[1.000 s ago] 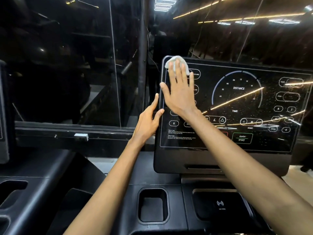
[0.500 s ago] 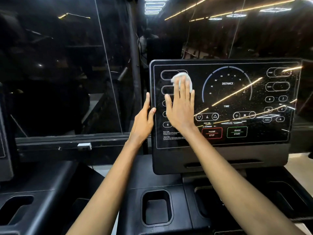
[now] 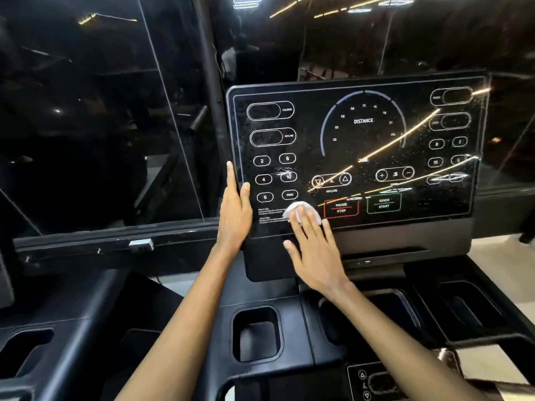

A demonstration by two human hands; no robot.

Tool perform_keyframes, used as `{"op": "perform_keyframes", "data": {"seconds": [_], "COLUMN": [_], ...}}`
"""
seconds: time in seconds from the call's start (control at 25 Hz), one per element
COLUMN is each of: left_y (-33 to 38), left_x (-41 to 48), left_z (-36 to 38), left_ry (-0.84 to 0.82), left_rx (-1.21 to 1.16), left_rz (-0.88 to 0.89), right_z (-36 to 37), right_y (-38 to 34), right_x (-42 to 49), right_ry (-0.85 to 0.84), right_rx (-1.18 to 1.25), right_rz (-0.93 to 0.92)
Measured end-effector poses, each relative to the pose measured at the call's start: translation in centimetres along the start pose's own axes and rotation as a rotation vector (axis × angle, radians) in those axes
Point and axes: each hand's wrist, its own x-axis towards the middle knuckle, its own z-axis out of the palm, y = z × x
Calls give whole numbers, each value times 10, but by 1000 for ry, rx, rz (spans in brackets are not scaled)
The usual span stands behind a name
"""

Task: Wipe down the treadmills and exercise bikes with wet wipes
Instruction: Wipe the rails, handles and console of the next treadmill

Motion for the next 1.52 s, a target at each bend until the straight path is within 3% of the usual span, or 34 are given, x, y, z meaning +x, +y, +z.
{"op": "perform_keyframes", "data": {"seconds": [0.08,0.16,0.36,0.6,0.72,0.8,1.12,1.2,1.32,1.52], "left_y": [-7,-12,-13,-21,-20,-17,-16,-10,-7,0], "left_x": [-2,-2,-9,-11,-11,-12,-13,-16,-17,-3], "left_z": [3,4,21,23,21,20,23,27,29,19], "left_ry": [10,8,86,72,62,47,86,119,154,207], "left_rx": [-3,0,-29,-40,-49,-50,-55,-59,-18,38], "left_rz": [0,-18,-45,-61,-48,-41,-73,-87,-71,135], "right_z": [0,5,24,25,31,33,26,23,18,-8], "right_y": [17,19,9,23,-4,-20,28,24,22,39], "right_x": [-10,-22,-62,-75,-70,-58,-56,-56,-49,7], "right_ry": [16,1,-193,-90,-150,-157,25,-2,-10,143], "right_rx": [10,35,89,119,54,31,53,120,166,283], "right_rz": [190,253,-85,19,-181,-212,451,425,219,309]}}
